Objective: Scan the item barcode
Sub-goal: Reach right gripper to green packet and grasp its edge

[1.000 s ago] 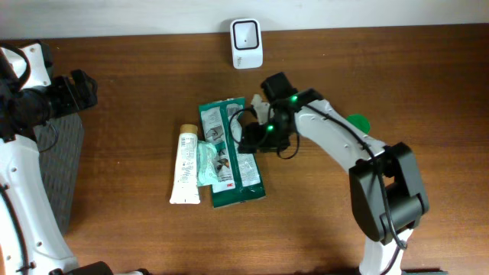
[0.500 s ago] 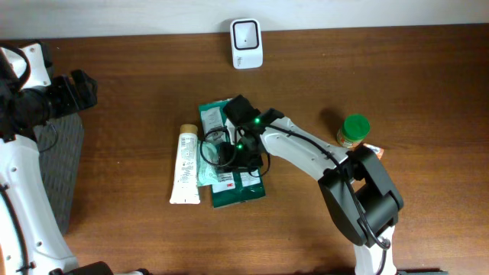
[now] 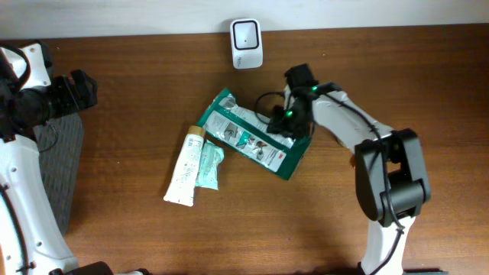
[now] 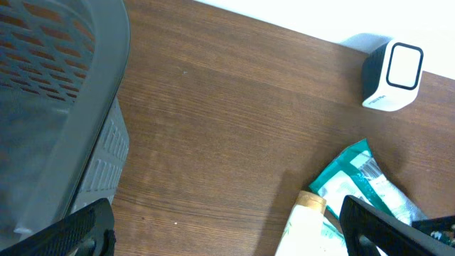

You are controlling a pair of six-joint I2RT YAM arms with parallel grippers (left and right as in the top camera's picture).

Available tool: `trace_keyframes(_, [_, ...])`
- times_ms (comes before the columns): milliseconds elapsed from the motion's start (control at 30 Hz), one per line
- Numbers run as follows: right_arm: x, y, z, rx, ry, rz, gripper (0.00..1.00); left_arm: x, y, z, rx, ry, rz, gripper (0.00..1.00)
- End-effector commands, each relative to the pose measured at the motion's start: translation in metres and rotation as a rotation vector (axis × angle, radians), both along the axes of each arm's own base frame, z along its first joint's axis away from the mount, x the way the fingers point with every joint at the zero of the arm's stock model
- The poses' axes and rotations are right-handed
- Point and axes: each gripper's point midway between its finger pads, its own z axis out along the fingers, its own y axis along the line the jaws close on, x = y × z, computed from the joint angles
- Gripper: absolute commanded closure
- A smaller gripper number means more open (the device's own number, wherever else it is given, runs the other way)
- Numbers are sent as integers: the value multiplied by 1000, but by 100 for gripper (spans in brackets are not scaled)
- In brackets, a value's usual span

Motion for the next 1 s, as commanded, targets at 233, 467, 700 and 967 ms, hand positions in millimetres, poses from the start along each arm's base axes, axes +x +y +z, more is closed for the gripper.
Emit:
trace_keyframes(233, [54,3,47,-32,-394,624,25,-2,-2,10,13,-28,-16,1])
trace_keyframes(467, [18,-18,18,328,-248,652,20,-2,-2,10,13,-28,-16,1])
trace_keyframes(700, [-47,34,0,362,9,668,27,-2,-2,10,13,-28,-16,1])
trace_keyframes(967, [-36,46,-9,381,102,416,27,-2,-2,10,13,-28,-16,1])
